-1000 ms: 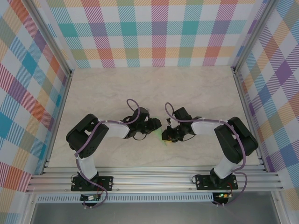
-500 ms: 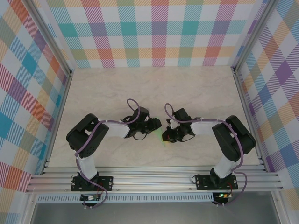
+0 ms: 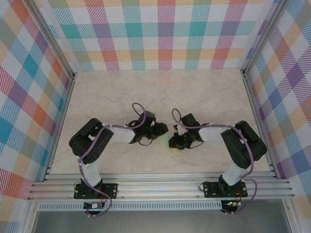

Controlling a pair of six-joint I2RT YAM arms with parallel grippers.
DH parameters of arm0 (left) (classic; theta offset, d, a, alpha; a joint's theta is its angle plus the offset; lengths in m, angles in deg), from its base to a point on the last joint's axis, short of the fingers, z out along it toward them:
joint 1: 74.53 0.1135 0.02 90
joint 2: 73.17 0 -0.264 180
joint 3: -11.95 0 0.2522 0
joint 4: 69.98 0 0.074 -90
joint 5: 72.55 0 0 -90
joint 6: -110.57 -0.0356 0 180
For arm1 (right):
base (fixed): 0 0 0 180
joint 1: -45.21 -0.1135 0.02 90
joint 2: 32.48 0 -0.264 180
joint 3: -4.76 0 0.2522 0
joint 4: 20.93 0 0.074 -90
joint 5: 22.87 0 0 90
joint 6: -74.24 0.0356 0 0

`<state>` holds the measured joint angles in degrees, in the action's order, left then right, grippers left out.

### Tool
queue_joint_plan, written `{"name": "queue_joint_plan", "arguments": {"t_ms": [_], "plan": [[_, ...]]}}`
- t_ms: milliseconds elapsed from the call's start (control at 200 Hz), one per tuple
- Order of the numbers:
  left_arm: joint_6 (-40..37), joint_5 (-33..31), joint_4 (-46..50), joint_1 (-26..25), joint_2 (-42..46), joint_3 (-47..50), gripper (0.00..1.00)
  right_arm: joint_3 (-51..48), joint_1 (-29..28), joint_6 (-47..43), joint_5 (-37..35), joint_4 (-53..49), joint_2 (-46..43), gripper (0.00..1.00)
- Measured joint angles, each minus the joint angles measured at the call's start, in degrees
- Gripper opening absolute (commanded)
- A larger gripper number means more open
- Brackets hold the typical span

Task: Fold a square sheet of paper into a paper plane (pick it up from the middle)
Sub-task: Fold the wing for the fifth time at the center of the table.

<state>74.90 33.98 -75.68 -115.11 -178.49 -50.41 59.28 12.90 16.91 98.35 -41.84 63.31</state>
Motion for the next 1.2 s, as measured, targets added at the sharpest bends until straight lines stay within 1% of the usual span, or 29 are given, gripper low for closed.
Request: {"name": "queue_joint_plan", "arguments": {"t_ms": [145, 230, 420, 580, 665, 910, 1010, 1120, 1200], "plan": [[0.0, 0.0, 0.0, 0.0, -0.1, 0.0, 0.43, -0.5, 0.0, -0.5, 0.3, 0.3, 0.2, 0.04], [0.0, 0.0, 0.0, 0.0, -0.1, -0.1, 0.43, -1.0, 0.1, -0.5, 0.3, 1.1, 0.2, 0.03], [0.0, 0.0, 0.1, 0.0, -0.1, -0.1, 0.43, -1.5, 0.0, -0.8, -0.2, 1.4, -0.5, 0.12], [0.0, 0.0, 0.1, 0.0, -0.1, -0.1, 0.43, -1.4, 0.0, -2.2, 0.1, 0.2, -0.8, 0.15], [0.0, 0.0, 0.2, 0.0, -0.1, -0.1, 0.43, -1.4, 0.0, -2.9, 0.1, -0.5, -1.0, 0.15], [0.0, 0.1, 0.4, 0.0, -0.1, -0.3, 0.43, -1.3, 0.0, -3.7, -0.8, -2.2, -1.3, 0.07], [0.0, 0.2, 0.7, 0.0, -0.2, -0.4, 0.43, -1.3, 0.0, -3.8, -0.9, -2.2, -1.3, 0.07], [0.0, 0.2, 0.8, 0.0, -0.2, -0.4, 0.43, -1.3, -0.1, -3.8, -1.0, -2.3, -1.4, 0.10], [0.0, 0.2, 0.8, 0.0, -0.2, -0.4, 0.43, -1.2, -0.2, -3.8, -1.2, -2.5, -1.4, 0.10]]}}
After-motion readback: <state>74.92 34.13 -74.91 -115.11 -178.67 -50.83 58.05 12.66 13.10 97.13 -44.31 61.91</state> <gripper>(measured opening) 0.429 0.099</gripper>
